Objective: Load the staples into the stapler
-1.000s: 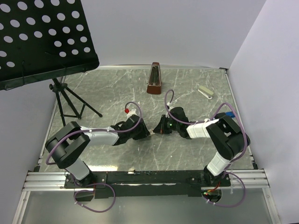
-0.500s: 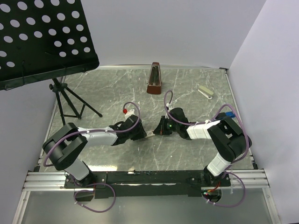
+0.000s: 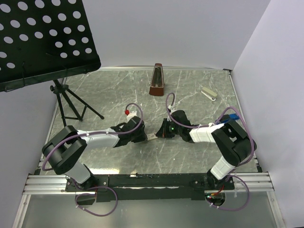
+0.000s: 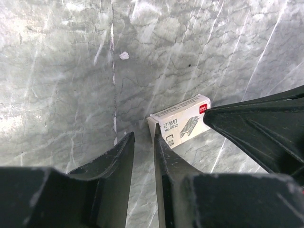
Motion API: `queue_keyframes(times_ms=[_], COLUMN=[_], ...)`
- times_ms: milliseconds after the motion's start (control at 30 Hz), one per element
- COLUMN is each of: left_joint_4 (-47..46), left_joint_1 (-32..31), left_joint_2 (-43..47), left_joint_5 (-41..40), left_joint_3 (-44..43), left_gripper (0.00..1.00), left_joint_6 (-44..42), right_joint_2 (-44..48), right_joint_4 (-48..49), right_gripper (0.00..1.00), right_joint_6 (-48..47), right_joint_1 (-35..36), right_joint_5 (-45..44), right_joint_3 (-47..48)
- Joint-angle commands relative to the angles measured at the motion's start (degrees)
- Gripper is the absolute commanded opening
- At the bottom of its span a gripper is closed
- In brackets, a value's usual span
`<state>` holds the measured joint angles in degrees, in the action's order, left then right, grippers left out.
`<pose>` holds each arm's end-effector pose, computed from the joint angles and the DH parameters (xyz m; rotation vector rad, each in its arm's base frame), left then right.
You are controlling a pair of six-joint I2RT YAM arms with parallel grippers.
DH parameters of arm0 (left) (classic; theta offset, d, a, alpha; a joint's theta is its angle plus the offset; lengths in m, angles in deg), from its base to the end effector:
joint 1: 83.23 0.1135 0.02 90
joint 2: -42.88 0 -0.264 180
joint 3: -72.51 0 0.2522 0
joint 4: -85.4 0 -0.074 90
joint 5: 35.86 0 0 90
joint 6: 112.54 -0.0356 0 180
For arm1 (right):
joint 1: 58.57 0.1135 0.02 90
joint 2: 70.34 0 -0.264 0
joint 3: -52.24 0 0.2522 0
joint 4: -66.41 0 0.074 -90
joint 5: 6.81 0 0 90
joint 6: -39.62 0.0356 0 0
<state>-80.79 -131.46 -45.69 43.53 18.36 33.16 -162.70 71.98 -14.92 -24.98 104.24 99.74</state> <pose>0.2008 -0.2150 0.1536 -0.2498 2.4749 -0.6049 0.2367 0.1725 0.1315 -0.1732 2.4180 1.0182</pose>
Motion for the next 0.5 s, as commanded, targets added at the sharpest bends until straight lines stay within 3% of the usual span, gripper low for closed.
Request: queue_keyframes(times_ms=[0, 467], left_joint_4=[2.4, 5.48], left_joint_1=[-0.55, -1.43], left_joint_2=[0.07, -2.48], left_joint_5=[-1.6, -2.57], left_joint_3=[-3.12, -5.76], left_gripper=[0.29, 0.28], left_joint_6=[-1.65, -2.44], right_joint_2=[2.18, 2.71], right_joint_4=[-2.28, -4.13], right_gripper=[0.0, 0.0], right_joint_6=[-1.62, -2.15], right_joint_1=[0.87, 2.63], right_joint_5=[-1.9, -4.27], right_joint_3=[1.07, 2.3])
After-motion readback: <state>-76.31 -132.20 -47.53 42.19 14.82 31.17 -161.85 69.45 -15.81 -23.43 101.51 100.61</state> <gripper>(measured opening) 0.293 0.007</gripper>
